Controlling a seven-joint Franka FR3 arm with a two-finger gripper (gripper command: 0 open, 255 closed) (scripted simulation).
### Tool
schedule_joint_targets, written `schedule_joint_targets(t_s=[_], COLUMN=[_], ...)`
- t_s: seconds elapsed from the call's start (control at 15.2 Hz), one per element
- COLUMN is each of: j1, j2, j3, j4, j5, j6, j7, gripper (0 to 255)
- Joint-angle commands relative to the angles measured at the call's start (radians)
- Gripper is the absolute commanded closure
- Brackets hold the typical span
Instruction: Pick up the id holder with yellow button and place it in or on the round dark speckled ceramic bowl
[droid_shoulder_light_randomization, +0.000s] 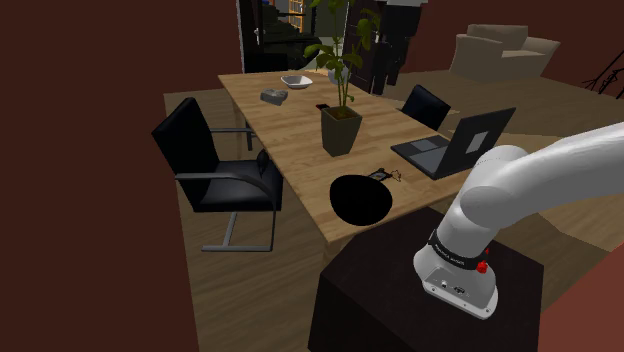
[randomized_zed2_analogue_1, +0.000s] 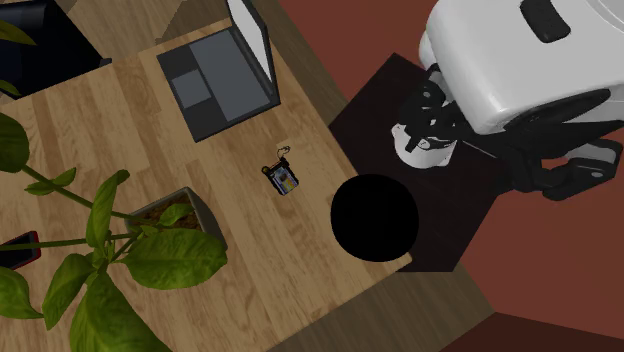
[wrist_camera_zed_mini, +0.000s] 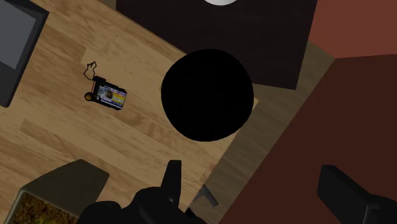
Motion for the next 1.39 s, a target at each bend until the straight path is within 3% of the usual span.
schedule_joint_targets(t_s=[0.0,0.66,1.32], j1=[0.0,-0.033,-0.077], j2=[0.0,0.002,0.176], j3=[0.0,-0.19,-0.399], j4=[0.0,-0.234,-0.343], j5=[0.0,-0.123,-0.254], j6=[0.0,0.183,0.422], j7=[0.0,-0.262,-0.52], gripper=[0,0,0])
